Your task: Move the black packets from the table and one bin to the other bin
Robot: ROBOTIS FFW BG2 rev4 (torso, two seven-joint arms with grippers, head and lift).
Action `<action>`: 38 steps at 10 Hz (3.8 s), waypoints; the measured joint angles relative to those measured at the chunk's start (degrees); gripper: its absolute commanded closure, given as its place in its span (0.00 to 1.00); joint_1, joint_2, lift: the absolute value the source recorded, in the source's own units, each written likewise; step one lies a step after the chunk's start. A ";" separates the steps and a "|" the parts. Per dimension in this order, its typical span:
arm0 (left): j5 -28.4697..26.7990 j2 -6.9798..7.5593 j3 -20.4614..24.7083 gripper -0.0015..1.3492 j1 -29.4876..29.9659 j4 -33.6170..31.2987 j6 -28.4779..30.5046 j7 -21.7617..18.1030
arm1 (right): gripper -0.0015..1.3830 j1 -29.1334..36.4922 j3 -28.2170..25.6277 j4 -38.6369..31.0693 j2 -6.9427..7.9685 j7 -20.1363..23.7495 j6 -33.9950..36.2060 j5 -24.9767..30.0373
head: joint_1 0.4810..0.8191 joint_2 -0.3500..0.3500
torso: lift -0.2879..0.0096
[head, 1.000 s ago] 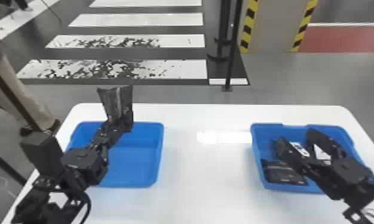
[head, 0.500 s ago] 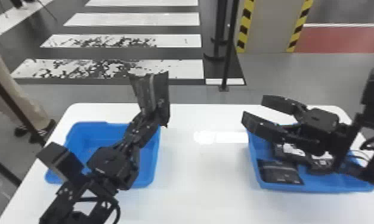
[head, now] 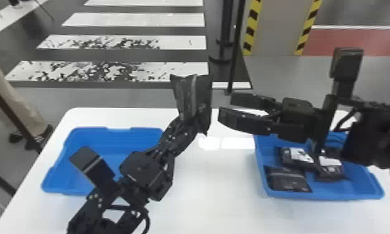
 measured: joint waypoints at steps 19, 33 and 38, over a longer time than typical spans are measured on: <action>4.61 -1.32 2.01 0.16 0.46 6.63 -6.61 1.08 | 0.85 5.82 -9.24 0.83 0.95 -5.20 -17.61 6.95 | 0.53 0.42 | 0.60; -0.75 -3.13 5.29 0.15 5.74 4.88 -15.49 12.74 | 0.05 34.31 -18.66 5.33 9.88 -21.30 -51.35 19.50 | 0.63 0.21 | 0.60; -16.06 -5.61 11.40 0.15 15.11 -7.14 -0.70 27.29 | 0.06 39.53 -18.84 -3.16 10.81 -25.50 -48.59 25.86 | 0.63 0.37 | 0.60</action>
